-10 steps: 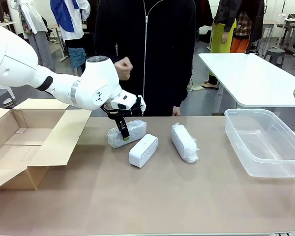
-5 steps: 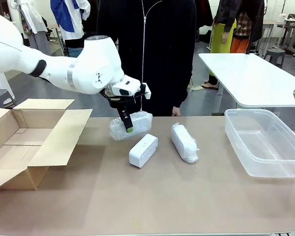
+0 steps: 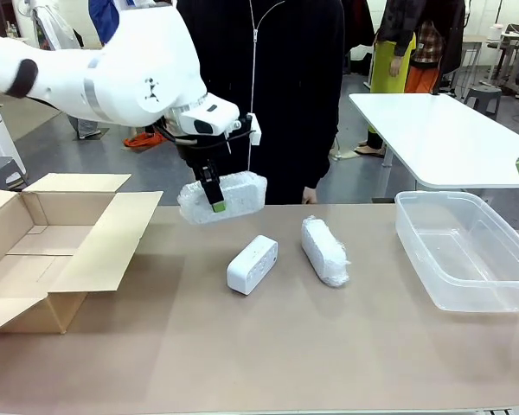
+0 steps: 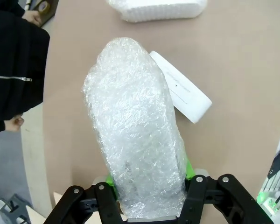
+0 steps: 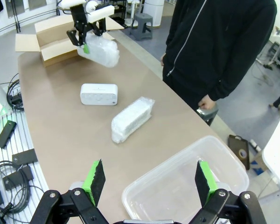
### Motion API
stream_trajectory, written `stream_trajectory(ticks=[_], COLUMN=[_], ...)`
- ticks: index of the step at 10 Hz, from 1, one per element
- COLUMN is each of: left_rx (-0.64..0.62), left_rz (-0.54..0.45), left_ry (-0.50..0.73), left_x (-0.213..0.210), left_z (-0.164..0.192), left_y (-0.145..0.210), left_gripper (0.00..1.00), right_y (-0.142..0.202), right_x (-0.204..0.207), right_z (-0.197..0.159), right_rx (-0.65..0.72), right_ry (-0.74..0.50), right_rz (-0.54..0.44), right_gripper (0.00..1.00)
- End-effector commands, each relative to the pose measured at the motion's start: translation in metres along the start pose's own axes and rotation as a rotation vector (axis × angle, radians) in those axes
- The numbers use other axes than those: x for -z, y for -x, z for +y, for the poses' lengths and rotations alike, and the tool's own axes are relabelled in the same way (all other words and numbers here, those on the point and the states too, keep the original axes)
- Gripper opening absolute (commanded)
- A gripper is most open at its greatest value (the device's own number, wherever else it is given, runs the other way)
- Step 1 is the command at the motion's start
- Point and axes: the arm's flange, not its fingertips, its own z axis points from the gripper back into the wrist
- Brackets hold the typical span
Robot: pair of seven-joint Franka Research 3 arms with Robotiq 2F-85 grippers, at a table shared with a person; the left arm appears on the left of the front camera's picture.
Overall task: Separate and place wrapped and unwrapped clocks.
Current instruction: Pick up the Digital clock indicated by the person.
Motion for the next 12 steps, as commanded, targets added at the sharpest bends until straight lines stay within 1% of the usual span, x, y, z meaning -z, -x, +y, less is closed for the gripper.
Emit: stream_trajectory(ticks=[1, 2, 3, 5, 6, 7, 8, 12], left_rx=[0.055, 0.076, 0.086, 0.086, 0.087, 0.102, 0.070, 0.070], left_rz=[-0.016, -0.015, -0.021, -0.026, -0.026, -0.028, 0.004, 0.004], left_ry=[0.006, 0.004, -0.003, -0.006, 0.004, 0.024, -0.023, -0.023], left_x=[-0.022, -0.031, -0.038, -0.042, -0.043, -0.045, -0.041, -0.041], left_z=[-0.011, -0.016, -0.019, -0.018, -0.018, -0.018, -0.015, -0.015], left_y=[0.015, 0.016, 0.018, 0.022, 0.025, 0.026, 0.014, 0.014], left_gripper=[0.00, 0.15, 0.00, 0.00, 0.35, 0.35, 0.15, 0.15], right_y=[0.000, 0.000, 0.000, 0.000, 0.000, 0.000, 0.000, 0.000], right_x=[0.002, 0.002, 0.002, 0.002, 0.002, 0.002, 0.002, 0.002], right_z=[-0.002, -0.002, -0.002, -0.002, -0.002, -0.002, -0.002, -0.002], right_rx=[-0.008, -0.008, -0.008, -0.008, -0.008, -0.008, -0.008, -0.008], right_ry=[-0.014, -0.014, -0.014, -0.014, -0.014, -0.014, -0.014, -0.014], right_rz=[-0.015, -0.015, -0.015, -0.015, -0.015, -0.015, -0.015, -0.015], right_gripper=[1.00, 1.00, 1.00, 1.00, 1.00, 1.00, 1.00, 1.00])
